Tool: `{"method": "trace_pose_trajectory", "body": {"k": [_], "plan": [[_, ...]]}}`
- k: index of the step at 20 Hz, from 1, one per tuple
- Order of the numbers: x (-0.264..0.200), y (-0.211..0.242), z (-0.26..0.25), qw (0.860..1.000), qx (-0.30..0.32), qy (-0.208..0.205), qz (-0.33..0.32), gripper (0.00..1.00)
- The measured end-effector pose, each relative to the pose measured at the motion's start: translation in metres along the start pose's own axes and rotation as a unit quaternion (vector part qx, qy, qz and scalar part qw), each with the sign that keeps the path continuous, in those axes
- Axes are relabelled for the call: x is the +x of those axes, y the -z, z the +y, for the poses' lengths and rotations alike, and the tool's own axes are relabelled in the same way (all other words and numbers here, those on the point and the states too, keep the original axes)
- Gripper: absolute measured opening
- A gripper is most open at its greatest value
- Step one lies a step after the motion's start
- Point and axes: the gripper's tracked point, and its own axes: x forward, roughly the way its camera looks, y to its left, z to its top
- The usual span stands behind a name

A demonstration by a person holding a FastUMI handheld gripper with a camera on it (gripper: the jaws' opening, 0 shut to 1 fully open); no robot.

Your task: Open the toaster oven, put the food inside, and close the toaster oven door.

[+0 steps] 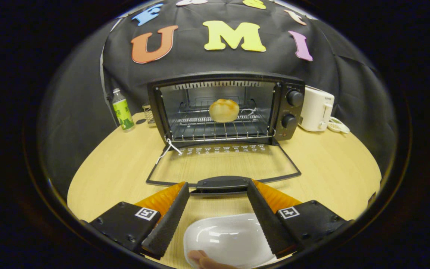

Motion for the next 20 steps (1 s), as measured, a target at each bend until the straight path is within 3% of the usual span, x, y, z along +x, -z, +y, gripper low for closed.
{"method": "trace_pose_trajectory", "body": {"k": [11, 16, 18, 20], "plan": [[-0.001, -0.018, 0.001, 0.999, 0.022, 0.005, -0.026, 1.0], [-0.003, -0.021, 0.008, 0.999, 0.002, -0.008, -0.039, 1.0], [0.002, -0.033, 0.002, 0.998, -0.01, 0.004, -0.058, 1.0], [0.002, -0.023, 0.005, 0.999, 0.0, 0.0, -0.04, 1.0]]}}
